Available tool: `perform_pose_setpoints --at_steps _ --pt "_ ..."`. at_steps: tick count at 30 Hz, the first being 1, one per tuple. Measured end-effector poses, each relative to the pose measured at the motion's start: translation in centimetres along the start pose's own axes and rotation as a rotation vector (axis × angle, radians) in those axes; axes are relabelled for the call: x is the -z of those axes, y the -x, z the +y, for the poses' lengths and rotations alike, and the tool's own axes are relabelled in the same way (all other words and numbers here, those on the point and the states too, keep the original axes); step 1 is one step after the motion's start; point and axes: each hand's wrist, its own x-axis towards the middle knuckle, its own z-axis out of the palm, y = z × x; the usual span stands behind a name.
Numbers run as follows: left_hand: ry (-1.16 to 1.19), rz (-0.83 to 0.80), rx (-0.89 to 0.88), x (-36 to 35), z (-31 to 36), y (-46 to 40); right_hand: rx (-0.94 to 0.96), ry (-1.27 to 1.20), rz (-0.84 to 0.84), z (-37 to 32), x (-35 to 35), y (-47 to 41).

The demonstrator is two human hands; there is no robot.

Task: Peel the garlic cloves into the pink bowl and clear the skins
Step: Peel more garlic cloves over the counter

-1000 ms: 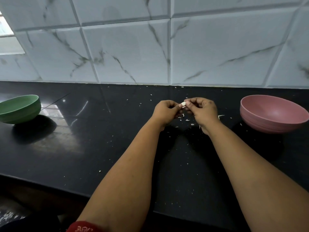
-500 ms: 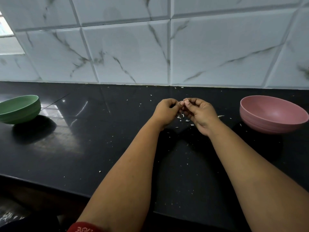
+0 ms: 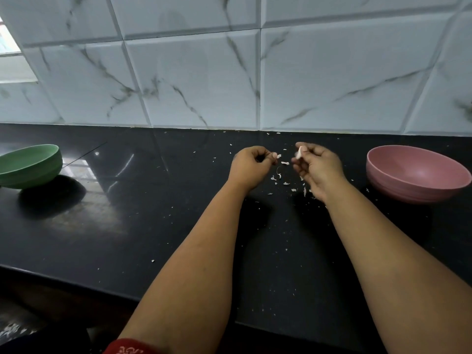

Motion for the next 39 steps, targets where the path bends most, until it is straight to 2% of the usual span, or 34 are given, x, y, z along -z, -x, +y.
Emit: perform_pose_setpoints --at_steps 2,3,8,11,15,16,19,20,23,24,25,27,28,31,32,34,38,39 --pt "-0.102 -0.016 0.032 0.3 -0.6 -0.2 0.26 0.403 0.136 0.2 0.8 -0.6" --pt "-0.15 -0.031 0.048 0.4 -0.8 -0.2 0.346 0.543 0.148 0.1 1.2 -0.7" --pt "-0.354 -0.11 0.115 0.3 -1.0 -0.2 0.376 0.96 0.041 0.3 1.6 -0.2" --pt "-0.4 -0.07 0.105 0.5 -0.8 -0.4 0.469 0.942 0.041 0.2 1.1 0.2" --pt "-0.327 0.013 0.114 0.4 -0.9 -0.3 0.703 0.943 0.098 -0.2 0.8 0.1" --pt "-0.321 0.019 0.109 0.2 -1.0 -0.3 0.67 1.013 0.078 0.0 0.8 -0.1" --pt "-0.34 0.016 0.089 -0.3 -0.8 -0.1 0.286 1.297 -0.075 1.1 0.5 -0.1" --pt "-0.348 0.013 0.084 -0.4 -0.7 0.0 0.273 1.295 -0.074 0.9 0.4 -0.1" --pt "-0.351 0.006 0.088 -0.5 -0.6 0.1 0.655 1.167 0.118 -0.5 0.0 0.6" --pt "-0.347 0.004 0.093 -0.4 -0.6 0.0 0.719 1.176 0.142 -0.7 -0.2 0.8" --pt "-0.34 0.005 0.098 -0.4 -0.7 0.0 0.705 1.257 0.091 -0.8 -0.5 0.9" --pt "-0.34 0.003 0.095 -0.4 -0.7 -0.1 0.502 1.471 -0.064 -0.1 -0.7 1.0" --pt "-0.343 -0.001 0.091 -0.5 -0.7 -0.1 0.463 1.495 -0.074 0.0 -0.8 1.2" --pt "-0.348 -0.026 0.096 -0.6 -0.6 0.0 0.636 1.344 0.112 -0.4 -0.4 0.6" --pt "-0.353 -0.033 0.099 -0.6 -0.6 0.0 0.629 1.357 0.116 -0.4 -0.3 0.5" --pt "-0.373 -0.046 0.115 -0.6 -0.7 0.0 0.508 1.475 0.023 -0.4 -0.5 1.1" --pt "-0.388 -0.089 0.127 -0.8 -0.6 0.1 0.608 1.387 0.079 -0.3 -0.6 0.7" --pt "-0.385 -0.08 0.123 -0.8 -0.6 0.2 0.548 1.42 0.03 -0.2 -0.7 0.7"
